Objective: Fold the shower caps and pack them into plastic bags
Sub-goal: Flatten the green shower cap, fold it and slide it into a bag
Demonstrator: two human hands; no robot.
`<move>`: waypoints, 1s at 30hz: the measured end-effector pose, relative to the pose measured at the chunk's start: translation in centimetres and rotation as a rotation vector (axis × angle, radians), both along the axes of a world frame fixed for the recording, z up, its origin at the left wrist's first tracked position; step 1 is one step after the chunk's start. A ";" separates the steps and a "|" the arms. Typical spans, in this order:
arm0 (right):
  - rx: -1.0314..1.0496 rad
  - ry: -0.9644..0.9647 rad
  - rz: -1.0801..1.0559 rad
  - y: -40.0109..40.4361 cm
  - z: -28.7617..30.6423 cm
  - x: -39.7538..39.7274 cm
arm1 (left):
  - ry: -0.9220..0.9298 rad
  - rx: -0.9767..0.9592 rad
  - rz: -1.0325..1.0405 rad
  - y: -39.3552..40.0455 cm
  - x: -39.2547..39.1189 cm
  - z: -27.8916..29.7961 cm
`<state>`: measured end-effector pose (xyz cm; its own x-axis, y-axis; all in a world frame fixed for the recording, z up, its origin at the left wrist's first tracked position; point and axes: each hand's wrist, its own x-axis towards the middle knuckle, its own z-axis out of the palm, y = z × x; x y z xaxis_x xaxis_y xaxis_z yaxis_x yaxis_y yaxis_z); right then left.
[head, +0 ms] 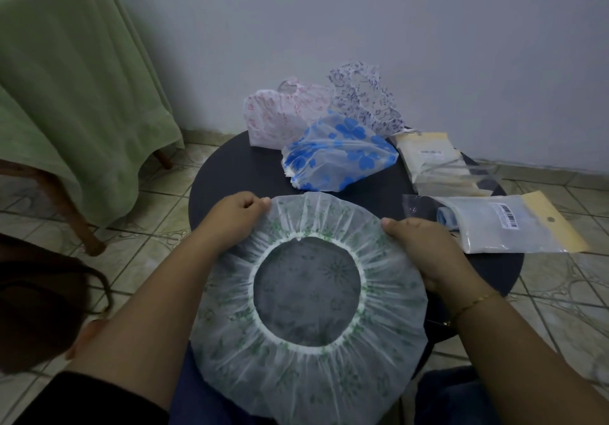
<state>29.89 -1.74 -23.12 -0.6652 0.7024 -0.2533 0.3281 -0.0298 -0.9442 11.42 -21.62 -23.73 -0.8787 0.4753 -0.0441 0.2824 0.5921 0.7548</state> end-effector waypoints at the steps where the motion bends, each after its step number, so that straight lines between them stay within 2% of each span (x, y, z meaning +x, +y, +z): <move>1: 0.003 0.005 -0.016 0.1 -0.1 0.0 | 0.008 0.012 0.015 0.0 -0.1 0.0; 7: 0.109 -0.009 -0.044 0.1 0.0 -0.1 | 0.022 0.084 0.081 0.2 -0.4 -0.3; 11: 0.221 -0.035 -0.105 0.5 -0.1 0.2 | 0.150 0.057 0.146 0.2 -0.2 0.1; 15: 0.543 -0.086 -0.115 0.9 0.0 0.9 | 0.296 0.018 0.126 0.1 0.8 1.1; 19: 0.913 -0.106 -0.111 0.6 0.1 1.2 | 0.327 -0.170 -0.143 0.0 2.5 1.1; 21: 1.078 -0.067 0.011 0.1 0.2 1.1 | 0.325 -0.314 -0.265 0.0 3.5 0.6; 23: 1.098 -0.094 0.216 -1.0 -0.1 1.0 | 0.317 -0.485 -0.355 -0.2 4.4 -0.1; 27: 1.036 -0.422 0.578 -2.5 -2.0 1.0 | 0.266 -0.638 -0.406 -1.0 4.7 -1.5; 30: 1.025 -0.529 0.643 -2.5 -3.0 1.2 | 0.304 -0.652 -0.381 -1.2 4.3 -2.6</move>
<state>31.10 -4.27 -26.11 -0.9356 0.3282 -0.1302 0.3489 0.9157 -0.1995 15.74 -22.83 -26.31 -0.6797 0.7055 -0.2006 0.6905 0.7077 0.1494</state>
